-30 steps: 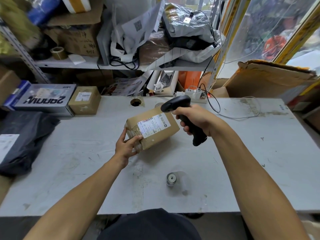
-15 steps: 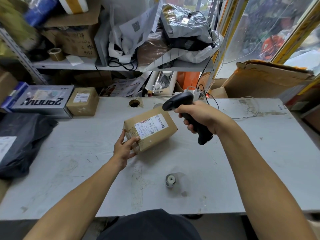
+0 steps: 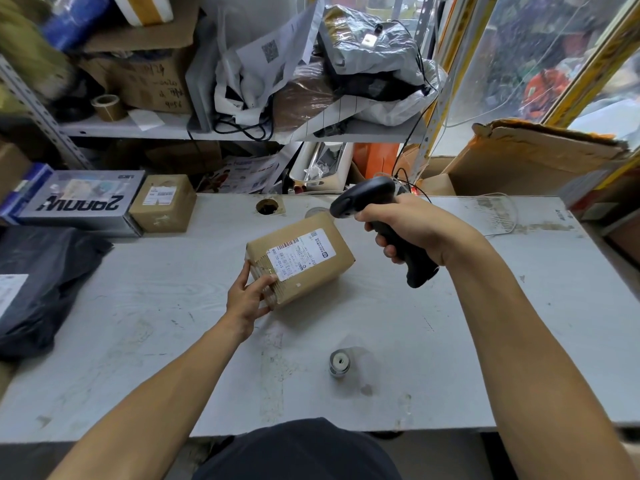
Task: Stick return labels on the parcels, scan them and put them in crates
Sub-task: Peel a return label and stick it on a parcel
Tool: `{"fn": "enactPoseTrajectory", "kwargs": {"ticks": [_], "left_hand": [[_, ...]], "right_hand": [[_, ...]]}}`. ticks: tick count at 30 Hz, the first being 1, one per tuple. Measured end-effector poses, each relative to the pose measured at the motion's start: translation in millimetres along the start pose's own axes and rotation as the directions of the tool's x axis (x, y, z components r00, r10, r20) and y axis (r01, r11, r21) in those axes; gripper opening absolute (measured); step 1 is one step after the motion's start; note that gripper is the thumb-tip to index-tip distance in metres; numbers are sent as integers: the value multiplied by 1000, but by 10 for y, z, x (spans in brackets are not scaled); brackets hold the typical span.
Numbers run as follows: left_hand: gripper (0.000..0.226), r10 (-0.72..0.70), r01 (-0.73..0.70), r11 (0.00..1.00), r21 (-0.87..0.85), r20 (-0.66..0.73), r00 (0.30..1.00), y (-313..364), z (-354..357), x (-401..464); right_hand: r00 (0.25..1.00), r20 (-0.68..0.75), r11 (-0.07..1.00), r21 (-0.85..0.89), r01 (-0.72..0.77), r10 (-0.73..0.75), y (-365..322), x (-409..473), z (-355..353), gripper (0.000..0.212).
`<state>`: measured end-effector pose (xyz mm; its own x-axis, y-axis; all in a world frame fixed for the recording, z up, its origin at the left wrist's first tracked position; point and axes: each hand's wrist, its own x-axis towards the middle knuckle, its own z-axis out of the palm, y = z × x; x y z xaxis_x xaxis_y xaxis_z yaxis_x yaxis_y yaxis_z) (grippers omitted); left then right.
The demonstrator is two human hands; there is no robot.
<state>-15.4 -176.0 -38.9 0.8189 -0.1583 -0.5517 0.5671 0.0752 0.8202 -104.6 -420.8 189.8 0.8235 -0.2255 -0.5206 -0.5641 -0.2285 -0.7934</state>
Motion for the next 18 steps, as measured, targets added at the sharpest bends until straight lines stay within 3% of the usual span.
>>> {"fn": "enactPoseTrajectory", "kwargs": {"ticks": [18], "left_hand": [[64, -38, 36, 998, 57, 49, 998, -65, 16, 6]], "right_hand": [[1000, -24, 1000, 23, 1, -1, 193, 58, -15, 23]]}}
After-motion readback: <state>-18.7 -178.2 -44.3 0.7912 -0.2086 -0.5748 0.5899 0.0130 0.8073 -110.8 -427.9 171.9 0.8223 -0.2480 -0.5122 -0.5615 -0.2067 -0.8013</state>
